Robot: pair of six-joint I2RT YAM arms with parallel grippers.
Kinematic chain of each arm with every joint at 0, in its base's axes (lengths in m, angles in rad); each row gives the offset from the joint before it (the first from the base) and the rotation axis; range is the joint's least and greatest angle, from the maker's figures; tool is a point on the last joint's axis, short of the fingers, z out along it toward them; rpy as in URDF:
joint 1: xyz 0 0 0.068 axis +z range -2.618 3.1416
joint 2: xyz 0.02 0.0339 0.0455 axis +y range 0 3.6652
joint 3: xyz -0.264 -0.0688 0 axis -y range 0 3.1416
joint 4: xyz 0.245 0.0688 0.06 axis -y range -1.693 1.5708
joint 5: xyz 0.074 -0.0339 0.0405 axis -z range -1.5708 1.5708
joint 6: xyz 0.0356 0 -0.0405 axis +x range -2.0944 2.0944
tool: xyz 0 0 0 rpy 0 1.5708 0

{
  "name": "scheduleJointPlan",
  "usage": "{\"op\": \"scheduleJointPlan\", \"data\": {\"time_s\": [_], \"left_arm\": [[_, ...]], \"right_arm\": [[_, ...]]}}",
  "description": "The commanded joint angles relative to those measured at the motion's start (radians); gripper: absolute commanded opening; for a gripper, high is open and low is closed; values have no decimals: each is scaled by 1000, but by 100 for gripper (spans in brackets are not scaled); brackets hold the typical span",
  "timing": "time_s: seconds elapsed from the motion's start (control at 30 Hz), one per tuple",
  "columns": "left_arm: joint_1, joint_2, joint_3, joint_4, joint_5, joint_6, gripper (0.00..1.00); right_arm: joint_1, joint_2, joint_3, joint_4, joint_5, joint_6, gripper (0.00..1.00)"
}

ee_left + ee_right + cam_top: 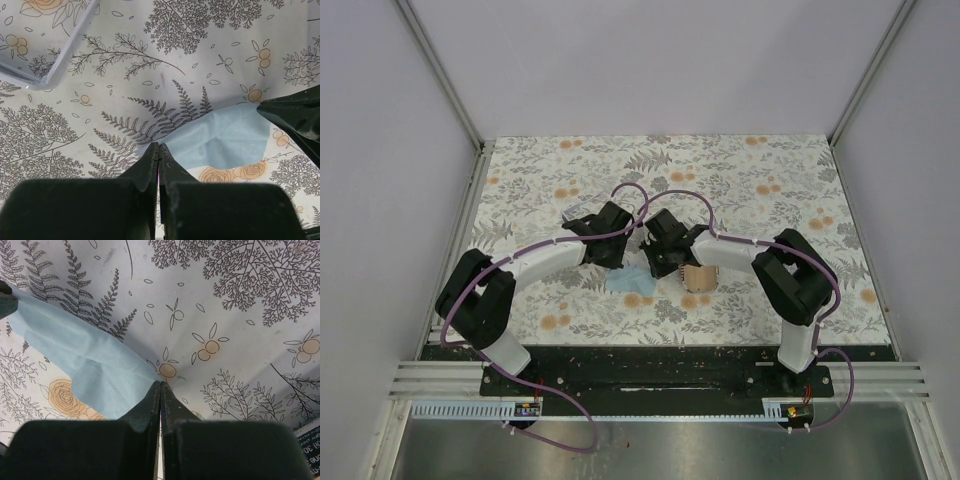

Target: Organize the sunglasses

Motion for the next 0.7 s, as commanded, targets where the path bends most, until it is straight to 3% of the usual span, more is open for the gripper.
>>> {"op": "scheduleJointPlan", "data": {"time_s": [0.0, 0.37, 0.67], "left_arm": [[-3, 5, 43, 34, 24, 1, 0], [-8, -68, 74, 25, 18, 18, 0], [-34, -60, 152, 79, 83, 23, 0]], "right_arm": [[10, -14, 8, -17, 21, 32, 0], [10, -149, 22, -77, -117, 144, 0], [9, -257, 13, -221, -56, 220, 0]]}}
